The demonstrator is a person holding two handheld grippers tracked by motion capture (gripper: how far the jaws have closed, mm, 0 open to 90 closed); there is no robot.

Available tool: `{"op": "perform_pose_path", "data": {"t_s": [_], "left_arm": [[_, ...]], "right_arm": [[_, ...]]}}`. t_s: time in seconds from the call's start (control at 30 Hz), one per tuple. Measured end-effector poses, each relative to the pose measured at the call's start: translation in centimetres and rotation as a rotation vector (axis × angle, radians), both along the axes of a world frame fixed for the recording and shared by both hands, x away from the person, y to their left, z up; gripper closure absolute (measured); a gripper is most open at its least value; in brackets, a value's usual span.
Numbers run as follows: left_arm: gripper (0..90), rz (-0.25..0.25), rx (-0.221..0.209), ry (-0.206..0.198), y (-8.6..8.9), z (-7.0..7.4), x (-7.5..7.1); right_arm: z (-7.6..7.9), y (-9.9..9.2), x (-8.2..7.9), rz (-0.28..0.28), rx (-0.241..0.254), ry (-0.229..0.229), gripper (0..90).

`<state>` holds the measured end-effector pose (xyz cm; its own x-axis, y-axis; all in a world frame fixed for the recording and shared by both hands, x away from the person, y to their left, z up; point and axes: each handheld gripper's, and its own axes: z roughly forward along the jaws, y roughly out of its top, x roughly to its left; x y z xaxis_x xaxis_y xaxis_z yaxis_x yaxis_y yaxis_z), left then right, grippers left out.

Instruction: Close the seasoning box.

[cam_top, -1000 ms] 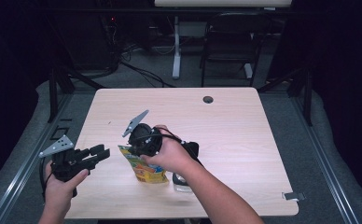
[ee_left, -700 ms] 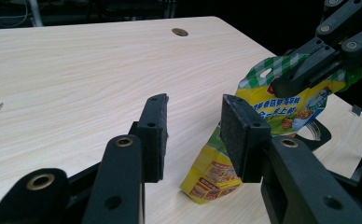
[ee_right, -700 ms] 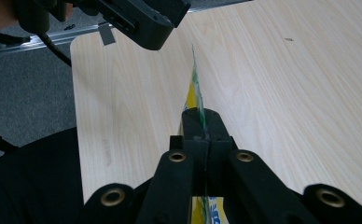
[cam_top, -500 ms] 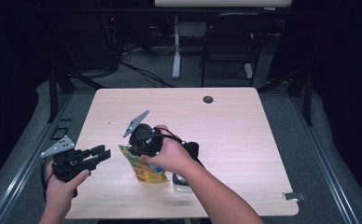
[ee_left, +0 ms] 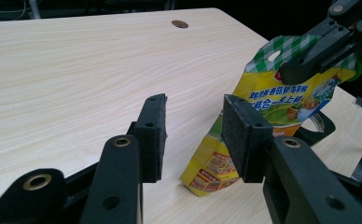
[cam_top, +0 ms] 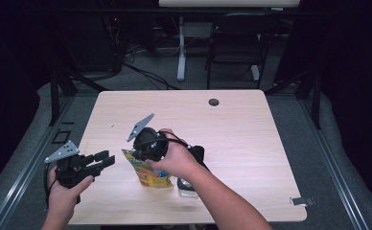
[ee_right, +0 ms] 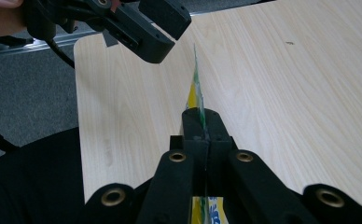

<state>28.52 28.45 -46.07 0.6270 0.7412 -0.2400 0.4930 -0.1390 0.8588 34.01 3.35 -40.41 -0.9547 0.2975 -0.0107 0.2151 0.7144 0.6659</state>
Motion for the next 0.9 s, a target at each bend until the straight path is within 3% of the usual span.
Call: {"op": "perform_pose_path", "data": {"t_s": [0.5, 0.73, 0.9], "left_arm": [[60.1, -0.025, 0.01, 0.01, -0.7, -0.6, 0.1], [58.1, -0.036, 0.014, 0.01, -1.2, -0.8, 0.1], [57.5, -0.049, 0.003, 0.005, -1.9, -0.5, -0.1]], "right_arm": [[1.2, -1.0, -0.7, 0.015, 0.057, -0.01, 90.0], [2.6, -2.4, -0.9, 0.017, 0.121, -0.025, 90.0], [3.6, -3.4, -1.1, 0.03, 0.135, -0.054, 90.0]]}}
